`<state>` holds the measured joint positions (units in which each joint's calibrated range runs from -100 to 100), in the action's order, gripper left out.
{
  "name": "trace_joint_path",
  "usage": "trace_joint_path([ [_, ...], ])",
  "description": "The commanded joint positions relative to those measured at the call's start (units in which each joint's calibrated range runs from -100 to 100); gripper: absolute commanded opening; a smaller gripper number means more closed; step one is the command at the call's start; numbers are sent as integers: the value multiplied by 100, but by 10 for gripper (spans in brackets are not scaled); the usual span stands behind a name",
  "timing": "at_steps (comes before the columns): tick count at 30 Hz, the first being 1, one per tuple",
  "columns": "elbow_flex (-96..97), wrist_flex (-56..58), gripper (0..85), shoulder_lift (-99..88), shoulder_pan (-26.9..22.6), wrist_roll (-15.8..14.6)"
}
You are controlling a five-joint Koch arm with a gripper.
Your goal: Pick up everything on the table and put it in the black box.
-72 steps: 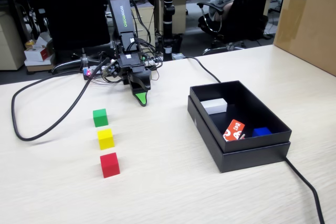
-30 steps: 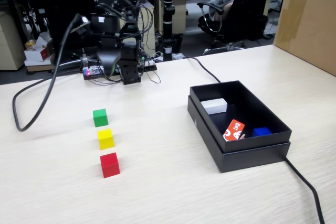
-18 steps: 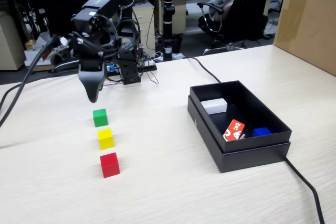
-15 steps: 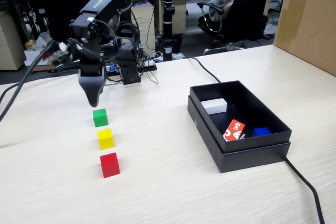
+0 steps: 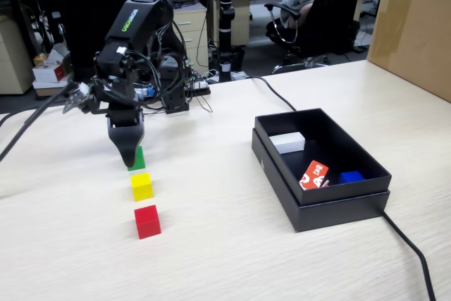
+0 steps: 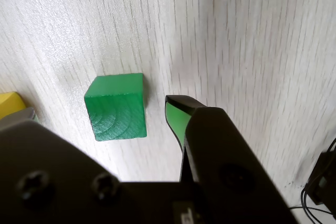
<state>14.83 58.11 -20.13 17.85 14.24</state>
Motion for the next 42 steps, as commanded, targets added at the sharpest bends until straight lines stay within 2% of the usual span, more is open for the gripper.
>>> trace_joint_path([
  [1,-459,-79,477,57,-29,-24],
  [5,-468,-79,472,275,-59,-34],
  [10,-513,-79,419,435,-73,-49],
  [16,-604,-79,237,516,-63,-98],
  [21,-704,-105,47,516,-59,-147],
  [26,-504,-79,36,-24,-54,-166],
  [31,67,586,36,-2238,-357,-337],
  [37,212,1122,36,-4568,-1348,-967],
  [41,-704,1122,36,-5015,-2549,-1817],
  [42,-985,1122,36,-4843,-2681,-1905],
])
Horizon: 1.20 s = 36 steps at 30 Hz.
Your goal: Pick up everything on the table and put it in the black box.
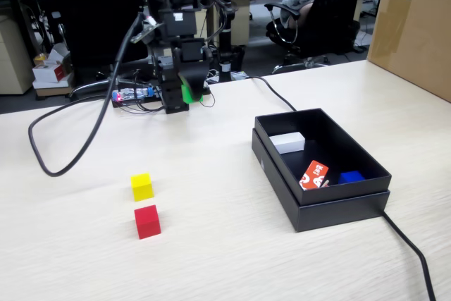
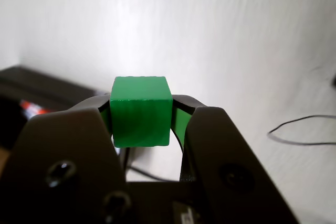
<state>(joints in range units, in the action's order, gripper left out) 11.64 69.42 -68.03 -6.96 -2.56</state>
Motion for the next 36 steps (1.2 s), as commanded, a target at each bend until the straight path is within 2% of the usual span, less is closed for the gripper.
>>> trace_joint_path([
  [1,-964,-8,36,188,-303,-303],
  [5,-2125,-8,37,1163,-547,-542],
  [8,-3476,-86,39,2574,-698,-747],
  [20,-4963,-268,43,5913,-825,-933],
  [26,-4781,-268,45,6338,-733,-967],
  [28,-4546,-268,116,6407,-708,-962],
  [34,-4110,-268,153,6441,-679,-962],
  [36,-3911,-268,275,6441,-679,-957],
])
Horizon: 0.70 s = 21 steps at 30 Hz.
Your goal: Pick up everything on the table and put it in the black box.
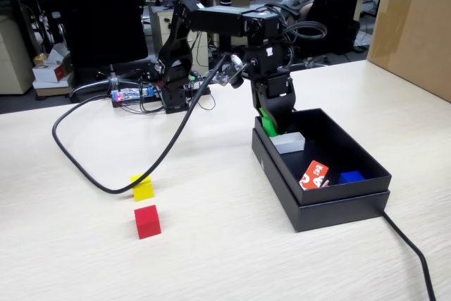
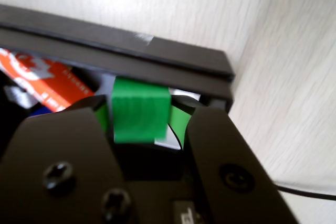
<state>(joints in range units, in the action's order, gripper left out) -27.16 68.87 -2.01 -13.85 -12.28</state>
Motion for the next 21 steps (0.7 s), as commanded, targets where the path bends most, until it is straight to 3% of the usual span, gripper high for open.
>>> trace_joint_path([
  [1,141,-213,339,-172,5,20],
  [5,349,-213,394,-172,0,20],
  [16,-176,-213,412,-2226,210,83],
  [21,14,-213,428,-3282,669,386],
])
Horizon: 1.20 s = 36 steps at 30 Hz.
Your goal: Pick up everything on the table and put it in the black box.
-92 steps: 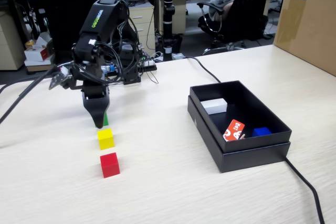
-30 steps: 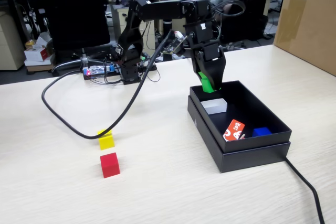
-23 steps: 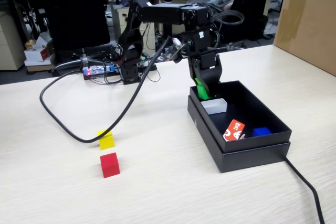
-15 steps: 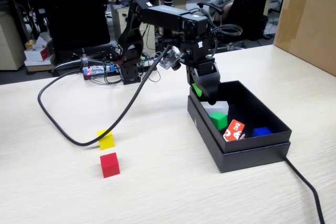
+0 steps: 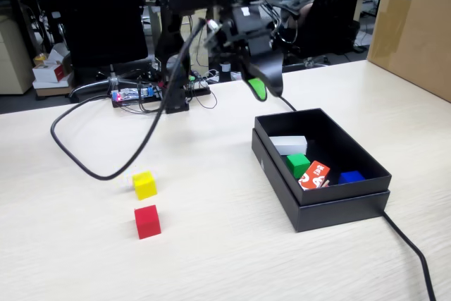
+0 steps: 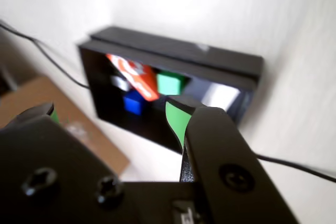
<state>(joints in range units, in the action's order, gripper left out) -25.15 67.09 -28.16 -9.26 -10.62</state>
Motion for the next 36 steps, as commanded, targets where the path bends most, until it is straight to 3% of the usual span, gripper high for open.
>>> trace_joint_path([
  [1,-78,-35,431,-770,288,278],
  [10,1599,-70,492,-747,1241,938],
  [15,3322,-1297,485,-506,1763,1426],
  [24,3449,-2385,472,503,2125,1924],
  [36,2642,-2463,471,1754,2168,2071],
])
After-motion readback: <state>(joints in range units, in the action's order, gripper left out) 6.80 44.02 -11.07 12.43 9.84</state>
